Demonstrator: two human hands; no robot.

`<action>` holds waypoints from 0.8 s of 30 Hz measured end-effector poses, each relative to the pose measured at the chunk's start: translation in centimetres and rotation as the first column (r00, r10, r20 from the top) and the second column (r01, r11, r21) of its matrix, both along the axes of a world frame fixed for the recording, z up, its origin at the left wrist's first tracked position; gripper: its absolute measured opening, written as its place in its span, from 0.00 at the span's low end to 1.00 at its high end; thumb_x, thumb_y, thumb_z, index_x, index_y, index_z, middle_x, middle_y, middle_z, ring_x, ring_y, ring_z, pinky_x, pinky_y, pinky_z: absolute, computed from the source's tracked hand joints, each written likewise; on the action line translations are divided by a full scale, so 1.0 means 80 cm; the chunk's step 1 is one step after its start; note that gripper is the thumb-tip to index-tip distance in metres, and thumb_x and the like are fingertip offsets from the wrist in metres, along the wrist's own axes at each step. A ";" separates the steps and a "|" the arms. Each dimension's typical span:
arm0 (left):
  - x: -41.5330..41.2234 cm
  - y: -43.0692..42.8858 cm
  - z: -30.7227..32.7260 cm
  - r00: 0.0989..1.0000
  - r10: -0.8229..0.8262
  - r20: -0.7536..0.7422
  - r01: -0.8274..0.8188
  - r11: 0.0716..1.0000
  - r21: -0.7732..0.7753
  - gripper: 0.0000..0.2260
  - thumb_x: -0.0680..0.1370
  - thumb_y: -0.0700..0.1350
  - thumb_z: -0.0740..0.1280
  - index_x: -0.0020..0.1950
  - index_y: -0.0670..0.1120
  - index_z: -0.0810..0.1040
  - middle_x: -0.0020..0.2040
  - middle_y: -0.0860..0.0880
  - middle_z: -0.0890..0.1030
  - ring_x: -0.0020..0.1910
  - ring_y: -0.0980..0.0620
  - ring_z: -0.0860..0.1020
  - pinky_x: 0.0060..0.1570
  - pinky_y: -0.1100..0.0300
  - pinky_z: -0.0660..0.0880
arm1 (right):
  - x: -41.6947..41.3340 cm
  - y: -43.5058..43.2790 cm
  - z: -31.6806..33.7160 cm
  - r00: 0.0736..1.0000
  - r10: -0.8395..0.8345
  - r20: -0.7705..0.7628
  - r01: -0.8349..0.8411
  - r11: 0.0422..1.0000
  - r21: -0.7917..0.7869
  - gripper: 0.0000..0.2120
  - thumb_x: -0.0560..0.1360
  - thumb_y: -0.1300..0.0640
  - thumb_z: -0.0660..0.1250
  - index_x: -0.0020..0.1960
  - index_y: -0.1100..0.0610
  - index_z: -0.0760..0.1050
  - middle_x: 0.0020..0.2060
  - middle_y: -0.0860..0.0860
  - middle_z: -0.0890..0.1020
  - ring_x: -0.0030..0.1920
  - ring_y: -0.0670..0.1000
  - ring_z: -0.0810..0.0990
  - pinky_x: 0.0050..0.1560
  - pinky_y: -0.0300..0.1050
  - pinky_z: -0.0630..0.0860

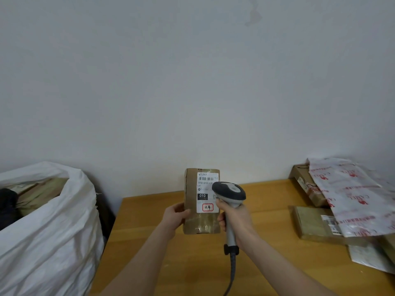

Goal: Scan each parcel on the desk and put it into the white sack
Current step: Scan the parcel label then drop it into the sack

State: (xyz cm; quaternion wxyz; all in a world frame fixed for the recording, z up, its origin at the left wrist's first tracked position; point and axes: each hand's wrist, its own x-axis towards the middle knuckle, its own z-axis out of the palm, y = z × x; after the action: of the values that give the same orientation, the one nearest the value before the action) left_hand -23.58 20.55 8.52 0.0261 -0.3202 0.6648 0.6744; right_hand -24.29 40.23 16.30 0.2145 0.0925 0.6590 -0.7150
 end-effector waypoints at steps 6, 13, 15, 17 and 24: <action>0.003 0.005 -0.004 0.999 0.019 0.026 -0.018 0.999 -0.041 0.21 0.75 0.35 0.68 0.68 0.41 0.71 0.56 0.45 0.80 0.58 0.44 0.78 0.61 0.46 0.75 | 0.006 0.000 0.004 1.000 0.008 0.001 -0.008 0.999 0.033 0.05 0.73 0.65 0.67 0.39 0.64 0.76 0.25 0.55 0.77 0.23 0.50 0.72 0.26 0.42 0.70; 0.001 0.007 -0.011 0.997 0.061 0.037 -0.060 0.998 -0.027 0.21 0.75 0.34 0.68 0.68 0.40 0.71 0.58 0.43 0.79 0.58 0.43 0.78 0.61 0.46 0.74 | 0.007 0.001 0.004 1.000 0.026 0.004 -0.026 0.998 0.058 0.04 0.72 0.65 0.66 0.38 0.63 0.76 0.25 0.55 0.76 0.23 0.50 0.72 0.26 0.42 0.69; 0.001 0.007 -0.011 0.997 0.063 0.037 -0.062 0.998 -0.028 0.21 0.75 0.34 0.68 0.68 0.40 0.71 0.58 0.43 0.79 0.58 0.43 0.78 0.61 0.46 0.74 | 0.007 0.000 0.005 1.000 0.023 0.003 -0.023 0.998 0.060 0.05 0.72 0.65 0.66 0.38 0.63 0.76 0.25 0.55 0.76 0.23 0.50 0.72 0.26 0.42 0.69; 0.000 0.008 -0.010 0.997 0.062 0.035 -0.061 0.998 -0.032 0.21 0.75 0.34 0.68 0.68 0.40 0.71 0.59 0.43 0.79 0.58 0.43 0.78 0.62 0.46 0.74 | 0.006 0.000 0.006 1.000 0.025 0.003 -0.025 0.998 0.062 0.05 0.72 0.65 0.66 0.38 0.63 0.76 0.25 0.55 0.76 0.23 0.50 0.71 0.26 0.42 0.69; 0.003 0.008 -0.005 0.997 0.072 0.027 -0.071 0.997 -0.035 0.21 0.76 0.34 0.67 0.69 0.40 0.70 0.60 0.43 0.79 0.58 0.43 0.78 0.62 0.46 0.74 | 0.003 0.002 0.007 0.999 0.037 0.000 -0.037 0.997 0.063 0.06 0.72 0.66 0.66 0.37 0.62 0.75 0.25 0.54 0.75 0.23 0.50 0.71 0.26 0.42 0.69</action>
State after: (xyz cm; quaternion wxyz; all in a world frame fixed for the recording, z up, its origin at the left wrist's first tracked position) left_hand -23.38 21.15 8.10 0.0059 -0.3535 0.6637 0.6591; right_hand -24.05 40.35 16.89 0.2241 0.0867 0.6830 -0.6897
